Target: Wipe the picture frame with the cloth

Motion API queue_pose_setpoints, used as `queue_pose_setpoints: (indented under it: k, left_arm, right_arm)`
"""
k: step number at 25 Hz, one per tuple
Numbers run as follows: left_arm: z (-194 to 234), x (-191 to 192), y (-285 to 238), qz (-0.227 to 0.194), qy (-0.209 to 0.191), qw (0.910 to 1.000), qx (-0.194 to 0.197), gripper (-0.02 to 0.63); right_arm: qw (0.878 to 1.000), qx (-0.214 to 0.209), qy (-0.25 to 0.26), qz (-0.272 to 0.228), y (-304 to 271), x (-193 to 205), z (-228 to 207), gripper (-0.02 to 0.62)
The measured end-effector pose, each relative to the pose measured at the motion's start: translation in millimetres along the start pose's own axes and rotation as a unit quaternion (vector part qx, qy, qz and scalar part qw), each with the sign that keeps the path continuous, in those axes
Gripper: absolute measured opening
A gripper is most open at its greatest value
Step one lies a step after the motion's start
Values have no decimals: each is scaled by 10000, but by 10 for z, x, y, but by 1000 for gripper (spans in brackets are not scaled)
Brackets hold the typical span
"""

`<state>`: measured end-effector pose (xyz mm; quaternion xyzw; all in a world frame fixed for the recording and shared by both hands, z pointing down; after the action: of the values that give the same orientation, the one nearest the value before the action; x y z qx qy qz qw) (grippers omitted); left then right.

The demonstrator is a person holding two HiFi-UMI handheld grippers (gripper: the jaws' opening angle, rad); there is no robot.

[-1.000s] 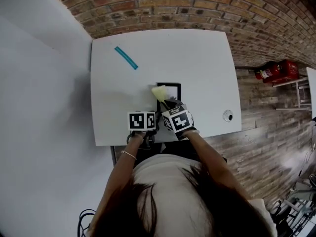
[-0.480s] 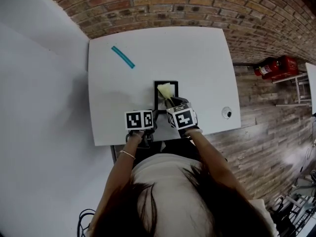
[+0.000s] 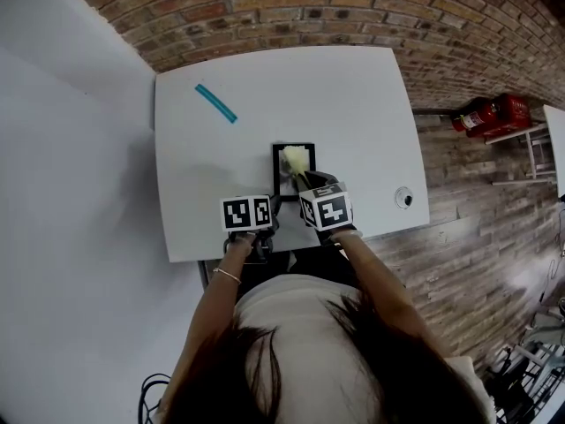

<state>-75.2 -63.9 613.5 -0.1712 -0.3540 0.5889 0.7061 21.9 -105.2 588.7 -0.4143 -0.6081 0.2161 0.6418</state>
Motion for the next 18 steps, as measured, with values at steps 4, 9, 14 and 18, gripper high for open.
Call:
queue_pose_setpoints:
  k: [4,9,14,18]
  left_arm:
    - [-9,0,2,8,2,10000,-4,107]
    - [-7,-4,0,28,3,10000,-1,107]
    - [-11,-1,-10,38,-10,10000,6,107]
    - [3,4,-15,33,-23,10000,10,107]
  right_arm:
    - [9994,-331,110,-69,71,-23,235,38]
    - [9978,-602,286,55,64,69,453,37]
    - [9966,-754,151,298,-7,164,479,37]
    - [9967,-715,144,361,-51,206,456,37]
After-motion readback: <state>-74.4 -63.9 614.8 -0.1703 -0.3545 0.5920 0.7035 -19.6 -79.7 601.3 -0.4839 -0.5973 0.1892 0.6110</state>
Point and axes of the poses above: the fingertips, and each gripper's own axes: y backward along the fingers, z to its left, x out of its underside, the point moved 3 cm from there along y, backward along the fingers, and after that the axes turned 12 degrees about x, right-handed, at the moved point
